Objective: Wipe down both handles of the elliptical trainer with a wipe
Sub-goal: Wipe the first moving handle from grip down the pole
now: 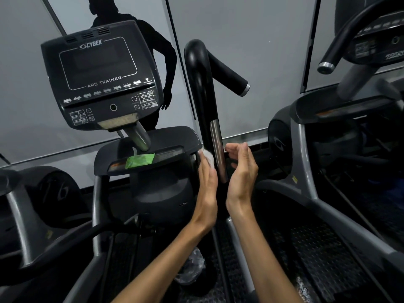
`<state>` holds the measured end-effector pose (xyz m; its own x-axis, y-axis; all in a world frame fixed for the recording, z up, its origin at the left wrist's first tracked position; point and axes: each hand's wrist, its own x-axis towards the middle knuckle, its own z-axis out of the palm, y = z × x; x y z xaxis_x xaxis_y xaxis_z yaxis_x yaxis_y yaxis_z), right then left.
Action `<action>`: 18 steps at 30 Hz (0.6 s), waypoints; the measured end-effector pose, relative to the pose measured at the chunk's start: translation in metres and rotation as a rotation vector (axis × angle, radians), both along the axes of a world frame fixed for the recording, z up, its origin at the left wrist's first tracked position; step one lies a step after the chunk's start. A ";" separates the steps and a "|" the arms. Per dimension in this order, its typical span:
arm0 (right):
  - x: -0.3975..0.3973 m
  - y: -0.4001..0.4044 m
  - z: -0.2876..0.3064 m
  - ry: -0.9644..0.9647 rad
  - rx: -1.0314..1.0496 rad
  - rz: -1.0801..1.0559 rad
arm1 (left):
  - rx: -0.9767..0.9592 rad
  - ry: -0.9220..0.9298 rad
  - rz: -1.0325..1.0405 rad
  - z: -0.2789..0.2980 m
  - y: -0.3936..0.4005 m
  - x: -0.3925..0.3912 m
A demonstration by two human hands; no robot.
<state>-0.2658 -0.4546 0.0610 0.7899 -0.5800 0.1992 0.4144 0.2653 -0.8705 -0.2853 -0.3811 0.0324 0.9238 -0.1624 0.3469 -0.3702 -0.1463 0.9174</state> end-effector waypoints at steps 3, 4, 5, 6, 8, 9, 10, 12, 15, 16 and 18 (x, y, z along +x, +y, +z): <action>-0.001 -0.001 -0.001 0.014 0.007 -0.018 | -0.049 0.083 -0.017 -0.015 0.006 -0.005; -0.001 -0.001 -0.002 0.017 0.006 -0.022 | -0.091 0.103 -0.024 -0.009 0.006 -0.004; -0.001 -0.001 -0.002 0.020 0.008 -0.023 | -0.135 0.121 -0.048 0.001 0.004 -0.003; -0.001 -0.001 -0.002 0.022 0.012 -0.020 | -0.181 0.125 -0.049 0.010 0.003 0.002; -0.003 0.000 -0.002 0.029 0.011 -0.011 | -0.245 0.145 -0.026 0.023 0.002 0.013; -0.003 0.001 -0.002 0.032 0.004 -0.009 | -0.272 0.143 -0.013 0.028 0.000 0.019; -0.003 0.001 -0.002 0.034 0.002 -0.008 | -0.284 0.159 0.017 0.028 0.001 0.026; -0.002 0.000 -0.002 0.033 0.009 -0.016 | -0.285 0.209 0.050 0.022 0.005 0.031; 0.000 -0.003 -0.002 0.044 0.016 -0.030 | -0.322 0.402 -0.006 0.021 0.014 0.041; 0.001 -0.004 -0.002 0.050 0.022 -0.028 | -0.359 0.456 -0.022 0.026 0.015 0.046; 0.001 -0.005 -0.003 0.052 0.031 -0.020 | -0.398 0.498 -0.050 0.038 0.016 0.056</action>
<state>-0.2644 -0.4593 0.0584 0.7871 -0.6007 0.1399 0.3740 0.2845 -0.8827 -0.2295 -0.3649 0.0701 0.9845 -0.1565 -0.0792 0.1168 0.2478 0.9618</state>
